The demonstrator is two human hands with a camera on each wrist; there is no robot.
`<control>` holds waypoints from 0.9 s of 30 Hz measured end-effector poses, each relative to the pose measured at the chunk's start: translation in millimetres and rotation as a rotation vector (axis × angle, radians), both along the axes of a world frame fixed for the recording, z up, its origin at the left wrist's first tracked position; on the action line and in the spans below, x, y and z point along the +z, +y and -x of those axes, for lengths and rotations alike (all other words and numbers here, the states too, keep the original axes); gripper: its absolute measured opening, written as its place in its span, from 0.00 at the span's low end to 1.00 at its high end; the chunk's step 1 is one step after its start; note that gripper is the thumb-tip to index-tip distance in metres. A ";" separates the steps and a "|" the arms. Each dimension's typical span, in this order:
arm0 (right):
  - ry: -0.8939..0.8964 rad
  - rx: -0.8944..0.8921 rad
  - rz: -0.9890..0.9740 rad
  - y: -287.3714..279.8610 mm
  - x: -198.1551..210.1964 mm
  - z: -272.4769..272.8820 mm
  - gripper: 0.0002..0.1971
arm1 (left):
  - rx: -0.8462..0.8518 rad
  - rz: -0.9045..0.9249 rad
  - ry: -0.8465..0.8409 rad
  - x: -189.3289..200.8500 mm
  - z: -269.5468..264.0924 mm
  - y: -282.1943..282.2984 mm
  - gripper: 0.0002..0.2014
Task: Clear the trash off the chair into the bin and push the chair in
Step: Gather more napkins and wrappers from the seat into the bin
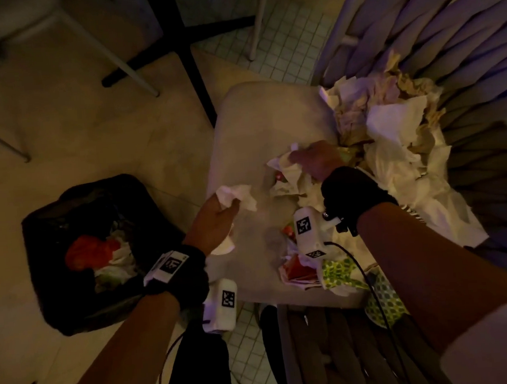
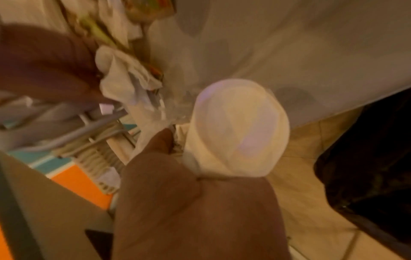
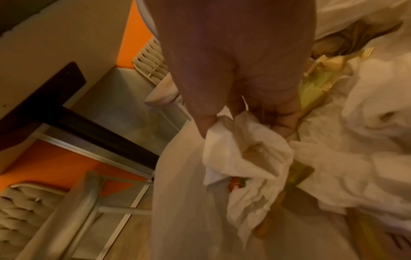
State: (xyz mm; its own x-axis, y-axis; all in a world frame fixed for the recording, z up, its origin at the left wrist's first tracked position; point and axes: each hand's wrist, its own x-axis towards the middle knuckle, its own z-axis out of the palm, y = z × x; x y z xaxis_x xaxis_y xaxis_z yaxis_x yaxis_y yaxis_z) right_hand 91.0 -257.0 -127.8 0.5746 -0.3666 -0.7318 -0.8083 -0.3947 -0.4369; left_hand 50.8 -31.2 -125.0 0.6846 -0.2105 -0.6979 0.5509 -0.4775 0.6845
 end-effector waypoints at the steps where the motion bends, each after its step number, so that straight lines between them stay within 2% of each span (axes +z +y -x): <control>1: 0.002 -0.014 0.004 0.6 2.5 1.2 0.22 | 0.053 0.024 0.023 -1.2 -2.1 4.5 0.07; 3: -0.001 -0.060 -0.040 0.5 7.4 3.9 0.17 | 0.134 0.050 0.063 -0.7 -5.3 13.5 0.05; 7: -0.028 -0.199 -0.263 8.8 31.6 10.9 0.09 | 0.261 0.142 0.104 -3.1 -6.4 35.9 0.10; 10: -0.057 -0.200 -0.387 31.4 46.7 11.1 0.15 | 0.359 0.180 0.116 -2.6 -5.6 62.8 0.07; 12: -0.063 -0.173 -0.480 58.5 53.9 6.6 0.18 | 0.430 0.190 0.099 -1.1 -5.1 86.1 0.09; 15: -0.050 -0.099 -0.570 113.8 58.8 -3.2 0.17 | 0.529 0.138 0.061 -0.6 -5.9 130.5 0.10; 18: -0.026 0.036 -0.586 193.9 50.9 -9.1 0.13 | 0.637 0.007 0.055 -13.9 -0.8 204.4 0.11; 21: 0.035 0.151 -0.595 283.6 26.2 -5.7 0.08 | 0.688 -0.079 0.046 -34.7 12.3 289.6 0.17; 25: 0.176 0.203 -0.645 391.6 -20.9 6.9 0.05 | 0.721 -0.173 0.062 -65.2 26.8 384.2 0.16; 27: 0.198 0.199 -0.628 432.1 -50.4 10.3 0.07 | 0.718 -0.167 0.045 -82.8 25.4 412.9 0.18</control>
State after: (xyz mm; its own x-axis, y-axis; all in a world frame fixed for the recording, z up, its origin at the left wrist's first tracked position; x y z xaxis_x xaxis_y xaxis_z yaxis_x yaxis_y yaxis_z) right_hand 80.7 175.2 -178.3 0.4206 0.2598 -0.8692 -0.8347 -0.2645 -0.4830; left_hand 25.3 381.8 -207.8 0.5840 0.3902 -0.7118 0.7927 -0.0853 0.6036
